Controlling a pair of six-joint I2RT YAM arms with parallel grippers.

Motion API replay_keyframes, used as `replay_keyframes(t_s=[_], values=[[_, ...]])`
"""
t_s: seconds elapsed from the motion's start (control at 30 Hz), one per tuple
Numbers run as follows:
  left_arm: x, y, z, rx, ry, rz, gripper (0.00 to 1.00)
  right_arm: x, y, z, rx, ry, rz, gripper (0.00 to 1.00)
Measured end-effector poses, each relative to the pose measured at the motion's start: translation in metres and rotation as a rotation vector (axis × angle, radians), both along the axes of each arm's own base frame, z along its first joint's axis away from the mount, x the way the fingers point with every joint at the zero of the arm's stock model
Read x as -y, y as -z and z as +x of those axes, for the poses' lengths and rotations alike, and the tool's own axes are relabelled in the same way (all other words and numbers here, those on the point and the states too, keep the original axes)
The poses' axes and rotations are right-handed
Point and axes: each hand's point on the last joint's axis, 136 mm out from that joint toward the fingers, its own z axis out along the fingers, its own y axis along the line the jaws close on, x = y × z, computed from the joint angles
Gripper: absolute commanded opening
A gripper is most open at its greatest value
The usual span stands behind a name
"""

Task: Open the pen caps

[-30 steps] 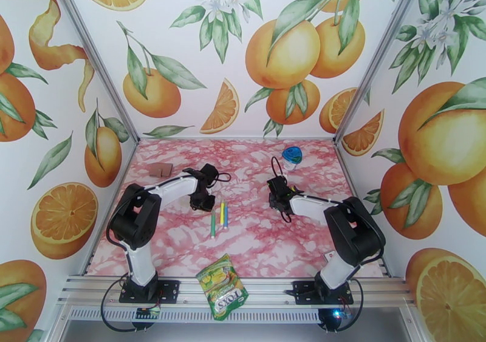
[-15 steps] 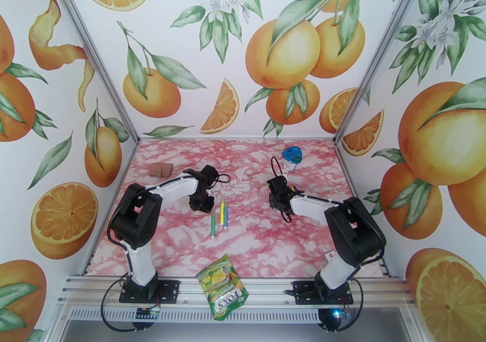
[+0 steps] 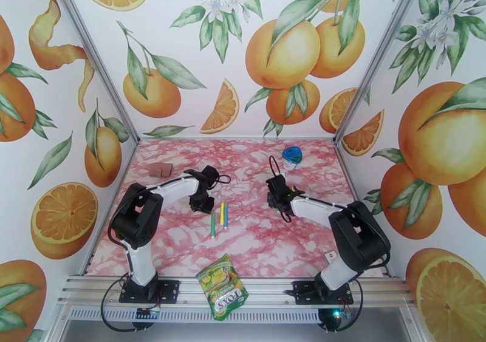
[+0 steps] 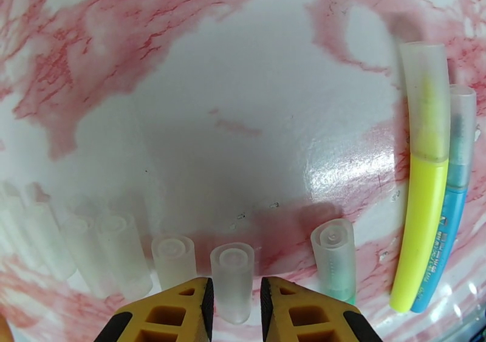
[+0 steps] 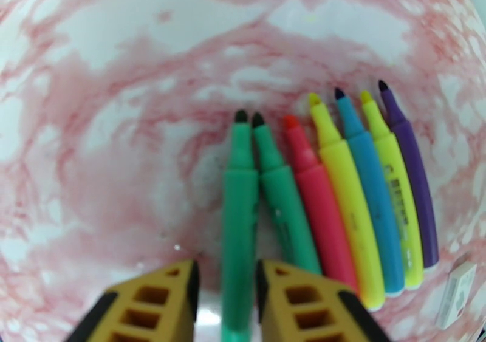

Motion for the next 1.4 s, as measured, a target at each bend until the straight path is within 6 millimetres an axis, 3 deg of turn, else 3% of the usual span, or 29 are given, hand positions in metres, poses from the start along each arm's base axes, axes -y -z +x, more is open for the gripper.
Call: replay_keyframes(t_s=[0.23, 0.6, 0.87, 1.07, 1.4], values=[[0.002, -0.006, 0.000, 0.002, 0.002, -0.010, 0.32, -0.029, -0.021, 0.000, 0.031, -0.099, 0.013, 0.40], [0.016, -0.045, 0.026, 0.112, -0.008, -0.118, 0.40, -0.082, -0.031, -0.016, -0.006, -0.275, 0.117, 0.42], [-0.020, -0.066, 0.050, 0.197, -0.128, -0.200, 0.54, -0.121, -0.035, -0.037, -0.040, -0.394, 0.195, 0.43], [-0.049, -0.082, 0.054, 0.277, -0.213, -0.267, 0.56, -0.152, -0.031, -0.051, -0.088, -0.478, 0.248, 0.43], [-0.060, -0.086, 0.054, 0.340, -0.264, -0.342, 0.56, -0.195, -0.014, -0.065, -0.171, -0.580, 0.293, 0.44]])
